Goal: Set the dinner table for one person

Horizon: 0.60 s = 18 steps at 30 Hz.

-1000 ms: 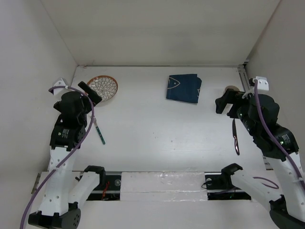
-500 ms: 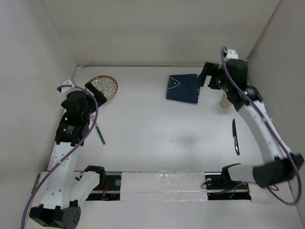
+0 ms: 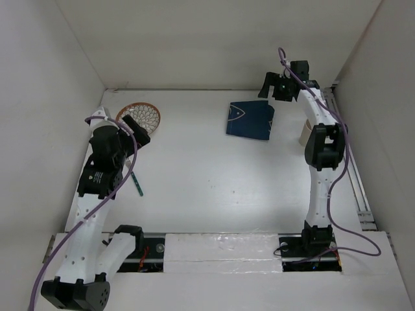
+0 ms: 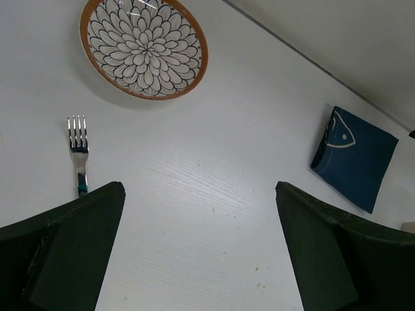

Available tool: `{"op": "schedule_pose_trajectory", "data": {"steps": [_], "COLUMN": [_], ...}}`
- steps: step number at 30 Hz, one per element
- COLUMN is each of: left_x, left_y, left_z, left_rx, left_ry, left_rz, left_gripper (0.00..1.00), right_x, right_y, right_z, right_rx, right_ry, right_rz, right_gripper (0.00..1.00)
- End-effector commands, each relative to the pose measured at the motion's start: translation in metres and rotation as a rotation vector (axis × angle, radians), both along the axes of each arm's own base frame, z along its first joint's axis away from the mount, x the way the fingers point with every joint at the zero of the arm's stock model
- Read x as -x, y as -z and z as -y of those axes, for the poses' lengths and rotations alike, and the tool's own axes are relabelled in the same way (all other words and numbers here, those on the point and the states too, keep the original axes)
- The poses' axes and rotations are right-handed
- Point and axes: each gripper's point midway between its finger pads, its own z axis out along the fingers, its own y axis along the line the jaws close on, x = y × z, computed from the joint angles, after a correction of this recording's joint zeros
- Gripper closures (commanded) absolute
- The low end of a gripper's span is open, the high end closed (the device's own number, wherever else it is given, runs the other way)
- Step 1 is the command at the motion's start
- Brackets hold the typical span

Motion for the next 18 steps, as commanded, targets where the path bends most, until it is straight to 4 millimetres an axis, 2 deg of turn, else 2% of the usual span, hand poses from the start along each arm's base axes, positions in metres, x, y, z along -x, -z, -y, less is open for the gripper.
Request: {"op": "schedule_pose_trajectory", "data": {"steps": [1,2,4,6,7,10,12,15,18], "left_x": [-0.007,-0.008,-0.009,-0.010,-0.010,-0.012,-0.012,-0.013,-0.013], "left_y": [-0.006,-0.003,-0.007,-0.005,-0.005,-0.002,-0.002,0.001,0.001], "left_z": [0.006,0.006,0.006,0.006,0.006,0.007,0.007,0.008,0.008], "left_rx": [-0.006,-0.007,-0.006,-0.007,-0.007,-0.008,-0.008,-0.005,-0.005], "left_ry": [0.042,0.042,0.042,0.042,0.042,0.042,0.042,0.051,0.051], "left_rz": [0.028,0.019,0.028,0.019,0.019,0.008,0.008,-0.001,-0.001], "left_gripper": [0.00,0.00,0.00,0.00,0.00,0.00,0.00,0.00,0.00], "right_x": [-0.005,-0.008,-0.011,-0.012,-0.012,-0.008,-0.009,-0.008,-0.006], "right_y": [-0.037,-0.026,-0.021,-0.006,-0.006,0.017,0.016,0.035,0.042], "right_z": [-0.004,-0.004,-0.005,-0.005,-0.005,-0.006,-0.012,-0.012,-0.012], "right_rx": [-0.037,-0.037,-0.045,-0.045,-0.045,-0.050,-0.050,-0.050,-0.049], "right_ry": [-0.039,-0.039,-0.032,-0.031,-0.031,-0.037,-0.046,-0.045,-0.045], "right_rz": [0.067,0.055,0.045,0.016,0.016,-0.031,-0.023,-0.058,-0.076], "right_gripper": [0.00,0.00,0.00,0.02,0.03,0.08,0.10,0.10,0.12]}}
